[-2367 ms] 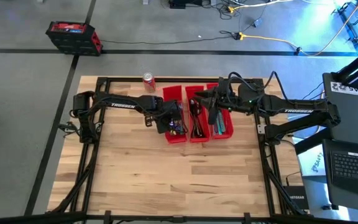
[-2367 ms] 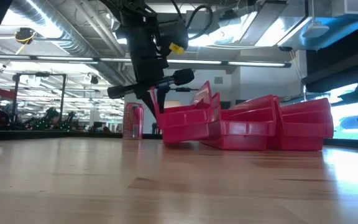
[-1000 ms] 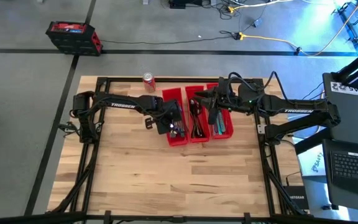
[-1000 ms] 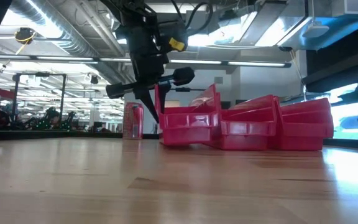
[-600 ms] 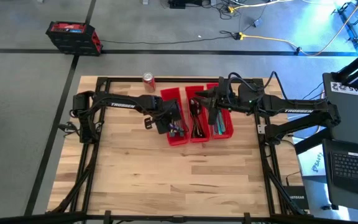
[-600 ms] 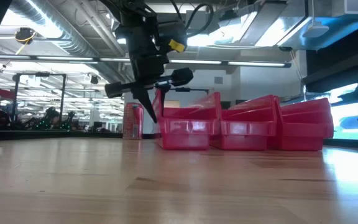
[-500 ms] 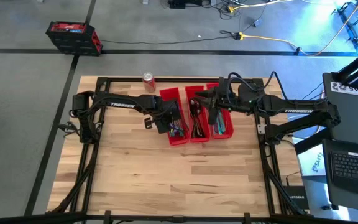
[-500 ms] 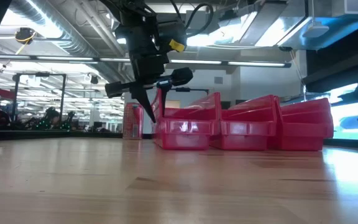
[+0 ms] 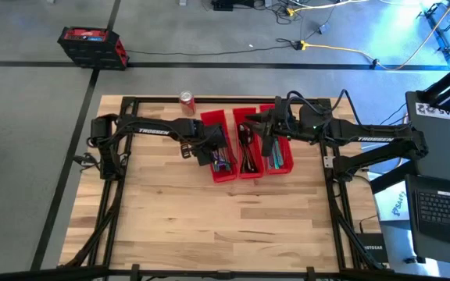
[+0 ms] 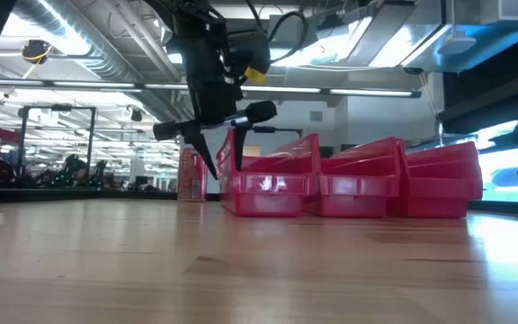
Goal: Sort silverware
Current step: Adjust the red bins
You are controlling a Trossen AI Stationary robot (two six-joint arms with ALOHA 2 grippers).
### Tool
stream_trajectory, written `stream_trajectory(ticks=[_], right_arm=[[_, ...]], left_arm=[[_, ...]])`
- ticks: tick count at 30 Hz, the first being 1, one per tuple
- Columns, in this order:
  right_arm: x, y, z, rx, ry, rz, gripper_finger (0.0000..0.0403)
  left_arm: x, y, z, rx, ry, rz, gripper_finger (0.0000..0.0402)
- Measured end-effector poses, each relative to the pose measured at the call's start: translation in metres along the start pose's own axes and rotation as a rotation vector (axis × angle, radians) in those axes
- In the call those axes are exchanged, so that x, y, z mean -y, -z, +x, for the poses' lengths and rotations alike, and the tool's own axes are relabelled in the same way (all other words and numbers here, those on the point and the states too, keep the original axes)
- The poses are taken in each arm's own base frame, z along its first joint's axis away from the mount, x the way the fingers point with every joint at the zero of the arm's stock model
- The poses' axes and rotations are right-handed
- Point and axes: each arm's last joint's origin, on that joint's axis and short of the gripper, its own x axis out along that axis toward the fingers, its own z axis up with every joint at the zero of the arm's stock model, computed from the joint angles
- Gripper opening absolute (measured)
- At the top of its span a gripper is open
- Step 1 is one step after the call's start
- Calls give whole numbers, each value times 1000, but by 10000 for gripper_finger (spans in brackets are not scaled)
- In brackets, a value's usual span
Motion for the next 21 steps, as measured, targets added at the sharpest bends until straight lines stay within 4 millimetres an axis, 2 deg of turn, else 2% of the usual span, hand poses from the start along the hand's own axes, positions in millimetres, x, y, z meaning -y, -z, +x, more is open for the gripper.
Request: stream_trajectory(ticks=[14, 21], right_arm=[[0, 0, 0, 0, 0, 1, 81], [0, 0, 0, 0, 0, 1, 81]], left_arm=[[-1, -5, -30, 34, -91, -47, 157], [-4, 2, -64, 154, -213, -268, 157]])
